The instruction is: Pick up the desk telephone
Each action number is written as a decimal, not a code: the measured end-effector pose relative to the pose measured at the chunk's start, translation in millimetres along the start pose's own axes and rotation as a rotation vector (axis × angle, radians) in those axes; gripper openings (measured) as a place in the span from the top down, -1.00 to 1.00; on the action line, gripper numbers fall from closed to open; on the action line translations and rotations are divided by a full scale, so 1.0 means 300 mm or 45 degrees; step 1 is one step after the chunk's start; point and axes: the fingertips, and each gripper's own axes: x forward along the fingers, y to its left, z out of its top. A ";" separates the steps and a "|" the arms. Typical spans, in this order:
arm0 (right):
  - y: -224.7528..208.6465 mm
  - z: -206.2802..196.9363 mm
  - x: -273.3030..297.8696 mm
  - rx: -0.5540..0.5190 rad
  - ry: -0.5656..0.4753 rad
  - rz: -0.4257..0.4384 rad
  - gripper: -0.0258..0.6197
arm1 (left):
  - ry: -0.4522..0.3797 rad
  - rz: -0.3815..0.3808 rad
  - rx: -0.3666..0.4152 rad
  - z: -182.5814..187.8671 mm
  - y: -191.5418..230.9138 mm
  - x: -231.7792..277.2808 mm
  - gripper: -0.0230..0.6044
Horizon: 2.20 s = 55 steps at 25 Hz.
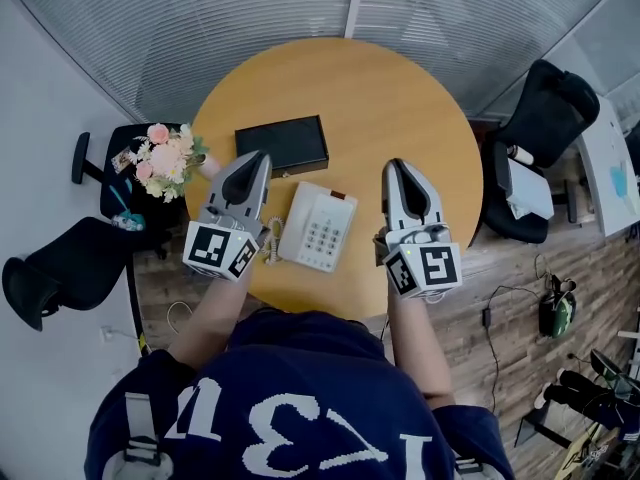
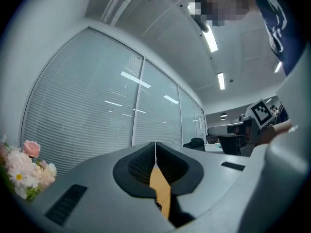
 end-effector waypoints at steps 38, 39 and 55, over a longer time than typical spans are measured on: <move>0.010 -1.066 -0.162 0.562 0.823 -0.114 0.17 | 0.728 -0.354 -0.730 -0.904 -0.109 -0.056 -0.03; 0.018 -1.075 -0.163 0.575 0.834 -0.101 0.16 | 0.756 -0.360 -0.749 -0.920 -0.114 -0.060 -0.04; 0.061 -1.150 -0.152 0.718 0.853 -0.037 0.14 | 1.111 -0.546 -0.960 -1.016 -0.168 -0.058 -0.08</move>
